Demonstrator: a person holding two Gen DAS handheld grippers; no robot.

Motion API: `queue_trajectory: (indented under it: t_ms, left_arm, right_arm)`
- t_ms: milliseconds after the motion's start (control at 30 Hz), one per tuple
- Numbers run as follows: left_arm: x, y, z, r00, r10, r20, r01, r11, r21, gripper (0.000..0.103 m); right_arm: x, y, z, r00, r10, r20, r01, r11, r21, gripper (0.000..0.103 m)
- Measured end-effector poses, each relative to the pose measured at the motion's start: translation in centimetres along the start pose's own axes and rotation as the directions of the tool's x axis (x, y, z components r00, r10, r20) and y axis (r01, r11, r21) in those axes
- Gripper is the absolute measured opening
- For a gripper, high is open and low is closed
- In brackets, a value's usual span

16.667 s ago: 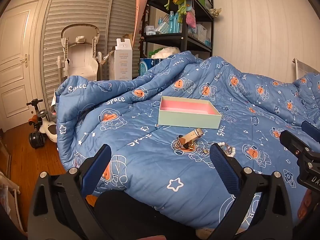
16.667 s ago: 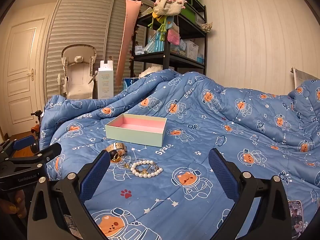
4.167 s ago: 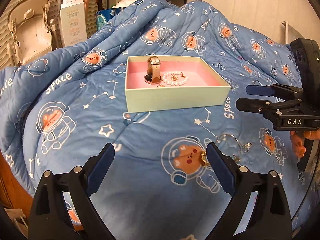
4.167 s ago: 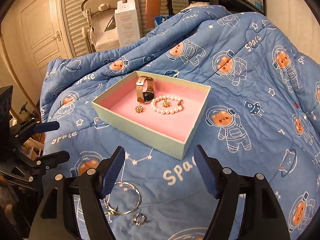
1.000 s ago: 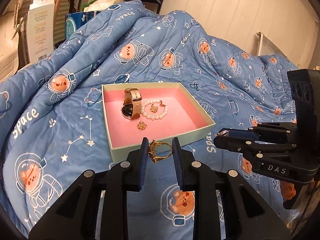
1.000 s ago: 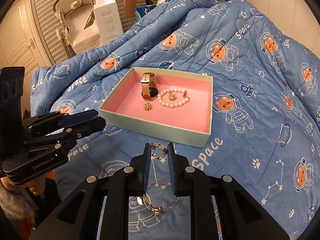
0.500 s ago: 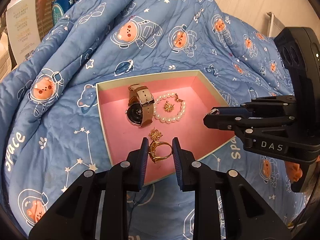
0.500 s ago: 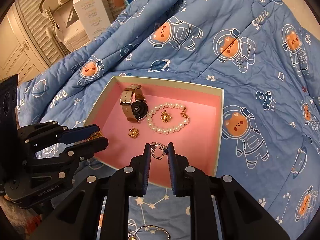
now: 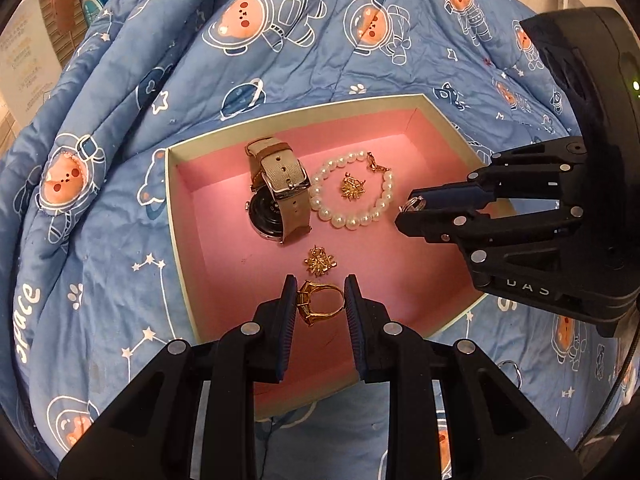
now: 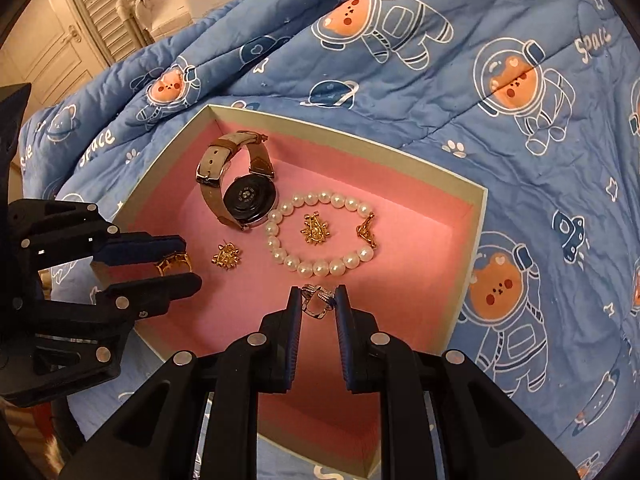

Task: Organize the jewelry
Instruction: 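Carry both rings into the pink box and open both tools, then withdraw both tools and move toward the large silver hoop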

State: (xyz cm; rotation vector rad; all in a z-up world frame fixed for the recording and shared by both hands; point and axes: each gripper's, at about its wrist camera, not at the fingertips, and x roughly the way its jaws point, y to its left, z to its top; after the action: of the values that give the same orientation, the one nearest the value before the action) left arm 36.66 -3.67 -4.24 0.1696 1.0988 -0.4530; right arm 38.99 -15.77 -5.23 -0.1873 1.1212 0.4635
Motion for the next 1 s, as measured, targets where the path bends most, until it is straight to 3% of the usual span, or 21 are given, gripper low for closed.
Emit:
queue_trajectory:
  t_ms: [300,400,567,667,767,833,900,1000]
  left_arm:
    - [0.6,-0.1,0.7,0.999,0.035,-0.037,-0.034,0.999,0.01,0.025]
    - [0.6,-0.2,0.7,0.999,0.041,-0.033,-0.04,0.999,0.013,0.026]
    - [-0.7,0.0,0.3,0.999,0.044,0.01,-0.044,0.999,-0.008,0.048]
    - [-2.4,0.1,0.0,0.997,0.062,0.052,-0.061,0.998,-0.011,0.055]
    - [-4.9,0.4,-1.0,0.989,0.075,0.128,-0.071,0.997,-0.036,0.073]
    - [-6.5,0.7,-2.2,0.979,0.087,0.184,-0.077,0.995,-0.063,0.084]
    - [-7.7,0.9,-3.9,0.97,0.084,0.229,-0.063,0.993,-0.099,0.087]
    - [-8.4,0.5,-6.8,0.962,0.068,0.263,-0.033,0.99,-0.136,0.089]
  right_arm:
    - [0.7,1.5,0.2,0.999,-0.046,-0.018,0.042,0.983,-0.178,0.017]
    - [0.9,1.6,0.2,0.998,-0.058,-0.022,0.053,0.98,-0.19,0.017]
    - [0.8,1.7,0.3,0.997,-0.077,-0.014,0.073,0.977,-0.201,0.023]
    - [0.3,1.6,0.4,0.997,-0.079,0.0,0.077,0.978,-0.193,0.033]
    - [-1.3,1.5,0.1,0.995,-0.091,0.048,0.098,0.977,-0.19,0.039]
    - [-3.0,1.3,-0.7,0.99,-0.098,0.099,0.113,0.98,-0.166,0.051]
    - [-4.7,0.9,-2.0,0.981,-0.11,0.158,0.13,0.984,-0.122,0.062]
    - [-7.1,0.6,-4.8,0.971,-0.09,0.221,0.106,0.993,-0.061,0.065]
